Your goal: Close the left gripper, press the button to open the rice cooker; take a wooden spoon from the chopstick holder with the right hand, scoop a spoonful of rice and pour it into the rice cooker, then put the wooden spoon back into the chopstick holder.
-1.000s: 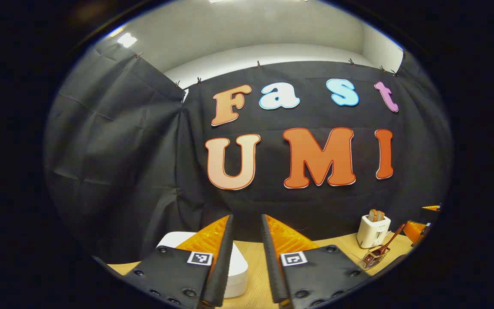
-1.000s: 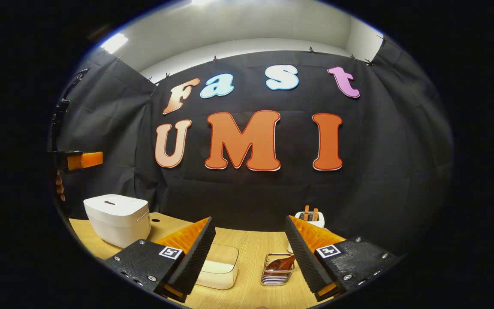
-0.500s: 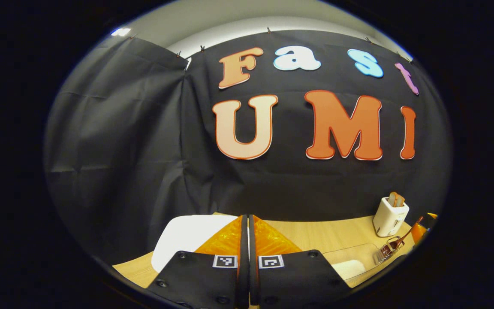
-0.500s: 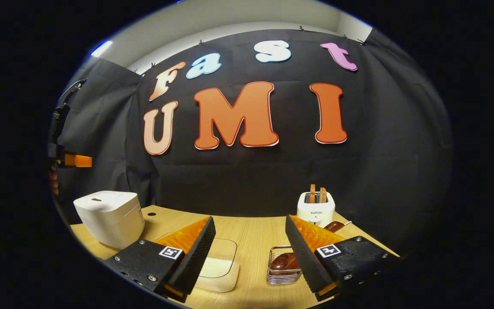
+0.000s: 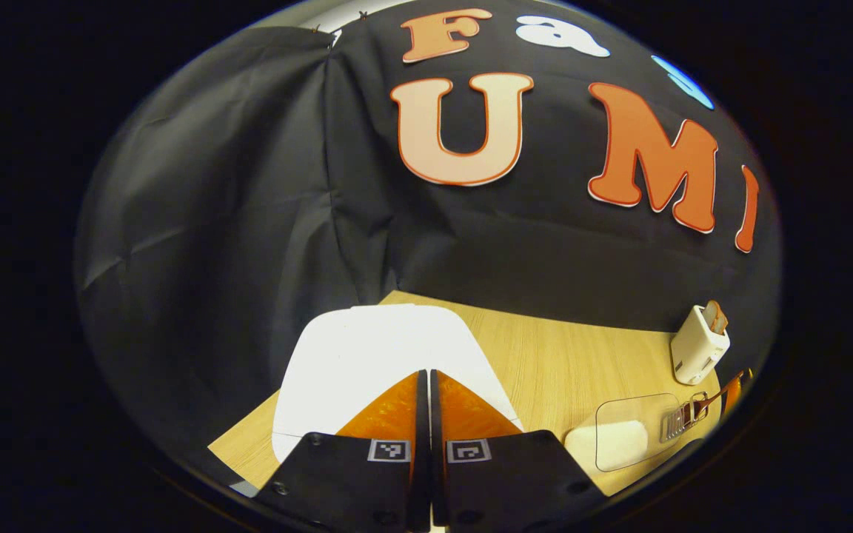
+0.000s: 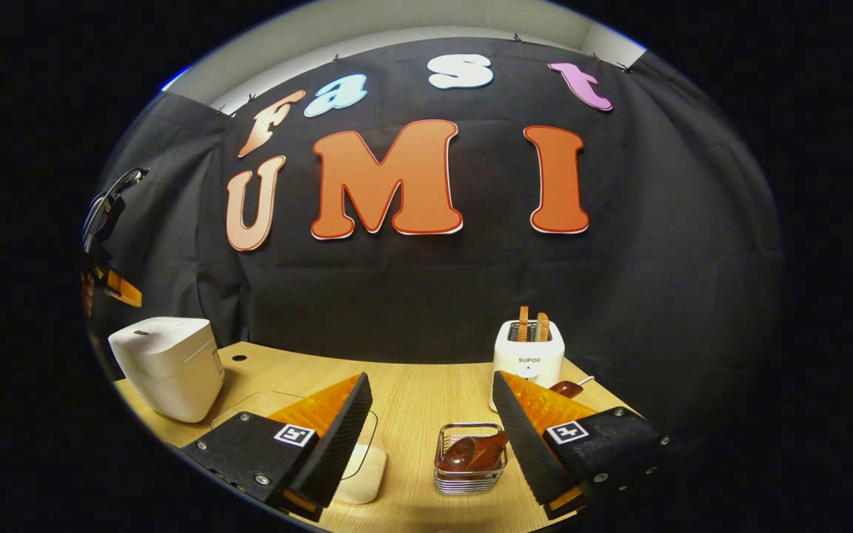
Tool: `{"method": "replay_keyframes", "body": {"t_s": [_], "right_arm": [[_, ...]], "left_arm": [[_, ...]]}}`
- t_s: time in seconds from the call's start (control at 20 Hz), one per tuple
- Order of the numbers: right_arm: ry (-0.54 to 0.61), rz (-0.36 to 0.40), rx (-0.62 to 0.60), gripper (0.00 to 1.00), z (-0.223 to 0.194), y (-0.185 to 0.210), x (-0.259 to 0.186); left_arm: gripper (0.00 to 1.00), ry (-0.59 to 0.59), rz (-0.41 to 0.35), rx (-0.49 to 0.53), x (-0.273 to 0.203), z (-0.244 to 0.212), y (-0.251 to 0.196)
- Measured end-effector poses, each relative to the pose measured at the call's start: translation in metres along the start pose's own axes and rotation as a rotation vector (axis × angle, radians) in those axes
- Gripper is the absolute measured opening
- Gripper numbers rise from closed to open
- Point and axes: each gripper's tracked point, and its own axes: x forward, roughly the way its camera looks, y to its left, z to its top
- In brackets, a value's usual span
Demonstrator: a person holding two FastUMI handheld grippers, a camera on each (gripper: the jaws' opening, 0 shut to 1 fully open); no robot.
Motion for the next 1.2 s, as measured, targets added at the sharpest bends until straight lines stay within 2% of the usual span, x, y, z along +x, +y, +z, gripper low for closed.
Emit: {"method": "replay_keyframes", "body": {"t_s": [0.35, 0.45, 0.65, 0.7, 0.75, 0.85, 0.9, 0.95, 1.2], "right_arm": [[0.03, -0.024, -0.02, 0.98, -0.017, -0.009, 0.005], [0.042, -0.024, -0.033, 0.98, -0.022, -0.008, 0.006], [0.051, -0.012, -0.05, 0.98, -0.029, -0.002, 0.002], [0.053, -0.008, -0.045, 0.98, -0.03, -0.002, 0.002], [0.057, -0.006, -0.037, 0.98, -0.03, -0.002, 0.002], [0.062, -0.007, -0.03, 0.98, -0.03, -0.004, -0.001], [0.062, -0.013, -0.03, 0.98, -0.029, -0.008, -0.003], [0.061, -0.019, -0.032, 0.98, -0.028, -0.011, -0.004], [0.069, -0.045, -0.043, 0.98, -0.031, -0.023, -0.012]], "left_arm": [[0.04, 0.177, 0.001, -0.077, 0.02, -0.045, 0.014], [0.04, 0.154, -0.01, -0.107, 0.02, -0.043, 0.017], [0.05, 0.181, -0.021, -0.122, 0.017, -0.051, 0.02], [0.07, 0.154, -0.026, -0.129, 0.021, -0.048, 0.021], [0.02, 0.153, -0.026, -0.133, 0.02, -0.046, 0.021], [0.04, 0.137, -0.022, -0.124, 0.016, -0.043, 0.022], [0.02, 0.121, -0.019, -0.115, 0.014, -0.042, 0.021], [0.05, 0.087, -0.011, -0.108, 0.012, -0.035, 0.021], [0.05, -0.22, 0.054, -0.052, -0.021, 0.04, 0.034]]}}
